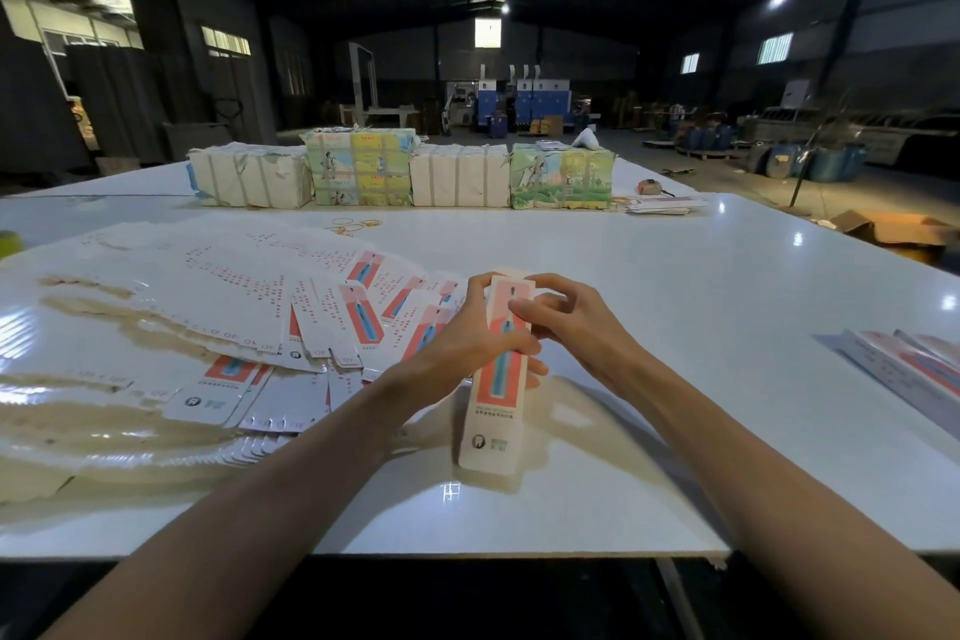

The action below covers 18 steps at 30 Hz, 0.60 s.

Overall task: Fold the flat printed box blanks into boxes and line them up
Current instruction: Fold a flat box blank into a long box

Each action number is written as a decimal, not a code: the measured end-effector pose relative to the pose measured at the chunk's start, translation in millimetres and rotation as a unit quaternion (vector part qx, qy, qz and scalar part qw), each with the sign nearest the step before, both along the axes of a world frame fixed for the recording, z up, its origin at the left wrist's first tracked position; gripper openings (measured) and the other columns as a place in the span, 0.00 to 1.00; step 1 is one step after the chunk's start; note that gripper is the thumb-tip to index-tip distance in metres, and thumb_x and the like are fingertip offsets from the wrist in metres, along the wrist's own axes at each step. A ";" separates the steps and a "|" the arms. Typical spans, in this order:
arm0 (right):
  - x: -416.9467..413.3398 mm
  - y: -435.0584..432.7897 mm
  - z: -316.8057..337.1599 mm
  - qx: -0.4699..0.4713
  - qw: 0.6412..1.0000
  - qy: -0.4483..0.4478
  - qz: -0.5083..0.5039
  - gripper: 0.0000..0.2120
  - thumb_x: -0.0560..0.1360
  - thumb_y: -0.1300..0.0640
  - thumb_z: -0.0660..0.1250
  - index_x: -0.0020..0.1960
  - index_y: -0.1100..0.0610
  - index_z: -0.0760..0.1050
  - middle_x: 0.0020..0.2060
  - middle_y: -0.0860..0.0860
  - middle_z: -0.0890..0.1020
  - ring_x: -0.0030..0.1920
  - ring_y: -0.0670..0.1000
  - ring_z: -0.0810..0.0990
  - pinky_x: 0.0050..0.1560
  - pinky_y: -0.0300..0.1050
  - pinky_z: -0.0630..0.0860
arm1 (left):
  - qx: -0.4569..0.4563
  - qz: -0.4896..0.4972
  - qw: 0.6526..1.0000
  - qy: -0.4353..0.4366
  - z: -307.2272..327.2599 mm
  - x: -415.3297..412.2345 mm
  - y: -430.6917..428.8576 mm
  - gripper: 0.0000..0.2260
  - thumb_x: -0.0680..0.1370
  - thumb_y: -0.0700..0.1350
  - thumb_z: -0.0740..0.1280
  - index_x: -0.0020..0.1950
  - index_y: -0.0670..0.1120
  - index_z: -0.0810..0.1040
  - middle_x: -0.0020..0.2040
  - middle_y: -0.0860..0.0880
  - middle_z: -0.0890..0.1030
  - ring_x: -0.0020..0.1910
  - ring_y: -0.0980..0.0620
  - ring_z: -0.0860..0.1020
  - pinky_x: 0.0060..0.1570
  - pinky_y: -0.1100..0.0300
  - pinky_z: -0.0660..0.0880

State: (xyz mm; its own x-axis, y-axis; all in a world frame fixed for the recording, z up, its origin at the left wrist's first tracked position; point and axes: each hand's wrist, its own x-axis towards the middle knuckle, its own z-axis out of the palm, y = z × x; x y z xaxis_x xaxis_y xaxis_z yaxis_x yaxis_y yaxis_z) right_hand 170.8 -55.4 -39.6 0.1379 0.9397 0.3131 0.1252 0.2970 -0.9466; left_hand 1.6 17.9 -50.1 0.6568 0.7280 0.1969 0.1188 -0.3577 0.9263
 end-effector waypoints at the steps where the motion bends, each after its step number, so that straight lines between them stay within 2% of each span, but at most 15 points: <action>1: -0.1 0.3 0.0 0.002 1.000 -0.004 -0.003 0.07 0.79 0.52 0.76 0.56 0.52 0.84 0.46 0.61 0.88 0.44 0.57 0.87 0.47 0.43 0.83 | -0.016 0.001 1.000 -0.002 0.2 0.9 1.2 0.39 0.69 0.48 0.81 0.70 0.65 0.61 0.57 0.50 0.81 0.50 0.52 0.88 0.43 0.54 0.86; 3: 0.2 1.1 -1.1 -0.002 1.000 -0.011 -0.005 0.08 0.79 0.53 0.75 0.56 0.54 0.83 0.47 0.60 0.88 0.45 0.59 0.87 0.47 0.43 0.84 | -0.026 0.011 1.000 0.006 -1.7 3.1 2.2 0.38 0.68 0.47 0.81 0.68 0.66 0.61 0.57 0.48 0.81 0.47 0.48 0.88 0.43 0.51 0.86; 5: 0.8 2.0 -2.9 -0.020 1.000 -0.018 0.001 0.10 0.79 0.52 0.75 0.58 0.56 0.82 0.48 0.58 0.89 0.49 0.58 0.88 0.48 0.42 0.84 | -0.021 0.031 0.999 0.027 -5.0 6.1 1.4 0.36 0.68 0.51 0.81 0.67 0.65 0.62 0.56 0.47 0.82 0.45 0.48 0.89 0.44 0.49 0.86; 7: 0.5 2.8 -5.9 -0.040 0.999 -0.029 0.005 0.10 0.79 0.52 0.74 0.57 0.56 0.82 0.49 0.56 0.89 0.51 0.56 0.89 0.49 0.43 0.84 | -0.016 0.051 0.997 0.047 -8.5 7.7 1.4 0.32 0.69 0.56 0.81 0.64 0.63 0.64 0.53 0.47 0.83 0.43 0.50 0.88 0.43 0.51 0.86; 10: 0.8 3.3 -5.9 -0.052 0.998 -0.015 0.009 0.12 0.81 0.49 0.73 0.58 0.57 0.81 0.49 0.56 0.89 0.51 0.56 0.89 0.50 0.45 0.85 | -0.056 0.029 0.998 0.027 -8.1 4.1 1.8 0.27 0.72 0.55 0.80 0.61 0.65 0.66 0.48 0.47 0.85 0.42 0.48 0.89 0.38 0.56 0.85; 12: 0.6 2.6 -3.5 -0.044 0.999 0.013 -0.007 0.14 0.83 0.45 0.70 0.62 0.54 0.80 0.45 0.55 0.89 0.45 0.55 0.88 0.46 0.44 0.84 | -0.113 -0.005 0.994 -0.002 -5.2 -0.4 0.6 0.29 0.73 0.53 0.80 0.65 0.64 0.66 0.48 0.48 0.86 0.43 0.43 0.89 0.38 0.54 0.85; 14: 2.3 3.6 -2.0 -0.030 0.997 0.043 -0.055 0.14 0.84 0.44 0.66 0.65 0.51 0.77 0.39 0.54 0.87 0.38 0.54 0.87 0.40 0.44 0.83 | -0.138 -0.039 0.990 -0.007 -1.6 -2.4 -1.5 0.32 0.74 0.50 0.80 0.69 0.63 0.64 0.53 0.47 0.86 0.46 0.40 0.88 0.39 0.52 0.85; 16: 6.3 4.9 -1.6 -0.029 0.994 0.068 -0.078 0.12 0.86 0.49 0.65 0.65 0.54 0.76 0.38 0.58 0.84 0.33 0.54 0.84 0.36 0.45 0.82 | -0.126 -0.071 0.990 0.006 -0.6 -1.9 -3.2 0.32 0.74 0.47 0.80 0.68 0.66 0.64 0.54 0.47 0.85 0.47 0.40 0.88 0.40 0.53 0.85; 18: 10.4 4.5 -0.9 -0.040 0.996 0.057 -0.061 0.11 0.86 0.56 0.66 0.65 0.61 0.77 0.39 0.60 0.85 0.32 0.55 0.83 0.34 0.45 0.81 | -0.114 -0.085 0.990 0.019 -0.5 -2.5 -3.5 0.32 0.74 0.45 0.79 0.65 0.69 0.64 0.49 0.49 0.86 0.47 0.41 0.88 0.40 0.54 0.85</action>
State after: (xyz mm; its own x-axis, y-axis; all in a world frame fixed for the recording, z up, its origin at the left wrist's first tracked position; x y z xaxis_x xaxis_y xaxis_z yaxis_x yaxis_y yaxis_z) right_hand 181.2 -50.9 -40.5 0.2836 0.9347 0.2143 0.0467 0.2098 -0.9766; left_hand -0.9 14.4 -50.6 0.7769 0.6295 0.0126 0.1122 -0.1581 0.9810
